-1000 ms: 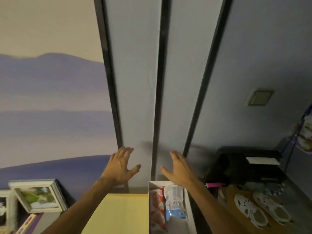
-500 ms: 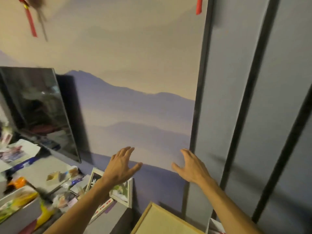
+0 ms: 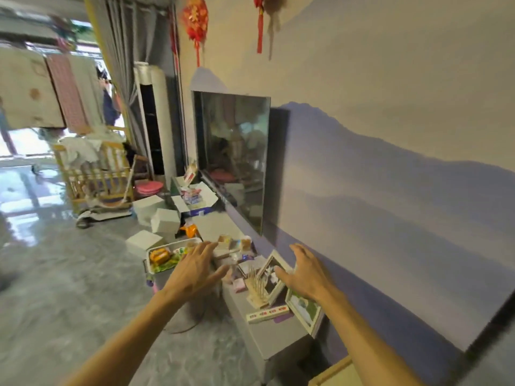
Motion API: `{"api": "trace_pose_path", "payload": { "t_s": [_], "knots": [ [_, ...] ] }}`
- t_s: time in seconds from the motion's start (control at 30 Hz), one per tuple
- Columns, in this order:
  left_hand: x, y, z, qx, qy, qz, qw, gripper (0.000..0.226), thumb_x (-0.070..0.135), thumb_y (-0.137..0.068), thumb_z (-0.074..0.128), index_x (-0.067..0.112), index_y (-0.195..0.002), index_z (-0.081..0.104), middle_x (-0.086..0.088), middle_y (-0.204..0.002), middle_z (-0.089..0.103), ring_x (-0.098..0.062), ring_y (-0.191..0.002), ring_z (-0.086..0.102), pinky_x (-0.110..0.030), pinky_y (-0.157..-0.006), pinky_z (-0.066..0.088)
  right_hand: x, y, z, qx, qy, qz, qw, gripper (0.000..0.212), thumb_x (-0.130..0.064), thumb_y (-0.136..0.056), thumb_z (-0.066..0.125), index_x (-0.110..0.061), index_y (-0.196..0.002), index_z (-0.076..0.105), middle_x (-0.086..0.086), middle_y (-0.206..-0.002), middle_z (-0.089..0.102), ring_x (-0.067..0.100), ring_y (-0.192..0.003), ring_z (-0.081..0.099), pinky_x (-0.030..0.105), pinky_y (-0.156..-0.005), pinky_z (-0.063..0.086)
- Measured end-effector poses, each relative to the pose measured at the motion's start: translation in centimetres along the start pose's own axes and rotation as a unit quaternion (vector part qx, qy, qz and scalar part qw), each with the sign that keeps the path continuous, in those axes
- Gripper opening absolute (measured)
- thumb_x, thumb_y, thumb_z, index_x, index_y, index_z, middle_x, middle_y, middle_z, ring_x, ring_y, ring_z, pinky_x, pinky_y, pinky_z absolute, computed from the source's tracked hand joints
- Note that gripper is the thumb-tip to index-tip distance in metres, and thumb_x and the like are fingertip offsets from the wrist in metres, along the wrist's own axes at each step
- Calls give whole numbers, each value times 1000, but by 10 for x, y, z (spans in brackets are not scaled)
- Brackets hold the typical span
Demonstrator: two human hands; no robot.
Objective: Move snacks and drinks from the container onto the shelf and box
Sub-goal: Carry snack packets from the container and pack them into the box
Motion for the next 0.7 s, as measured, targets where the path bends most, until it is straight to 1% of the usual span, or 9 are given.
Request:
{"api": "trace_pose_path", "payload": {
  "t_s": [0.03, 0.1, 0.13, 0.2, 0.33, 0.43, 0.5, 0.57, 0.7],
  "knots": [
    [-23, 0, -4, 1, -1, -12, 1000, 107, 101, -76, 22, 34, -158, 32, -2, -167, 33, -25, -148, 40, -48, -120, 39, -21, -14, 13, -7, -2, -13, 1000, 91, -69, -94, 60, -21, -164, 28, 3, -168, 36, 26, -150, 41, 42, -116, 41],
    [-70, -1, -13, 0, -2, -39, 999, 93, 92, -85, 32, 35, -157, 33, -2, -166, 35, -25, -146, 41, -49, -118, 41, -62, -42, 38, -24, -8, -38, 999, 89, -68, -94, 60, -23, -163, 29, 2, -166, 38, 27, -146, 45, 41, -112, 43],
    [-94, -4, -18, 3, -2, -49, 999, 87, 88, -87, 36, 36, -157, 32, -1, -165, 36, -25, -145, 42, -49, -117, 41, -82, -56, 51, -34, -12, -48, 998, 86, -67, -94, 61, -24, -161, 32, 3, -164, 41, 26, -143, 48, 39, -108, 45],
    [-141, -13, -28, 8, -6, -66, 998, 86, 87, -87, 35, 37, -156, 33, 0, -162, 40, -23, -140, 47, -47, -115, 43, -119, -83, 76, -51, -20, -65, 996, 78, -67, -92, 61, -26, -155, 39, 2, -156, 48, 25, -134, 53, 37, -101, 48],
    [-220, -35, -45, 8, -27, -93, 995, 81, 79, -92, 43, 32, -157, 36, -1, -160, 43, -22, -138, 48, -45, -115, 40, -178, -137, 125, -78, -16, -81, 994, 79, -71, -89, 57, -26, -152, 40, 0, -155, 48, 25, -132, 54, 45, -102, 53],
    [-272, -53, -48, 1, -35, -111, 993, 83, 80, -92, 46, 32, -159, 34, 0, -162, 41, -21, -139, 48, -46, -116, 39, -210, -174, 160, -86, -22, -96, 991, 71, -68, -92, 59, -27, -147, 44, -1, -151, 50, 24, -129, 56, 42, -98, 54],
    [-303, -68, -48, 0, -32, -122, 992, 85, 82, -91, 45, 33, -159, 32, 1, -160, 42, -20, -138, 49, -45, -115, 41, -226, -198, 183, -99, -24, -102, 989, 78, -69, -92, 60, -28, -155, 39, -1, -157, 46, 25, -136, 52, 41, -102, 49],
    [-328, -85, -46, -1, -33, -132, 991, 87, 82, -91, 45, 32, -160, 32, 2, -160, 42, -19, -137, 49, -44, -115, 42, -233, -224, 207, -119, -35, -101, 987, 84, -71, -90, 59, -27, -158, 35, 0, -160, 44, 25, -138, 51, 41, -104, 49],
    [-369, -127, -33, -11, -35, -145, 989, 86, 81, -92, 46, 30, -160, 34, 1, -162, 41, -19, -140, 47, -44, -116, 40, -242, -290, 251, -143, -40, -103, 983, 75, -77, -82, 58, -33, -142, 47, -6, -143, 56, 20, -120, 60, 41, -93, 56]
  ]
}}
Point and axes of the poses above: each hand's wrist, its own y-axis away from the middle knuckle, its own z-axis out of the palm, x = y × z, the point moved 10 cm from there along -y, towards the middle knuckle
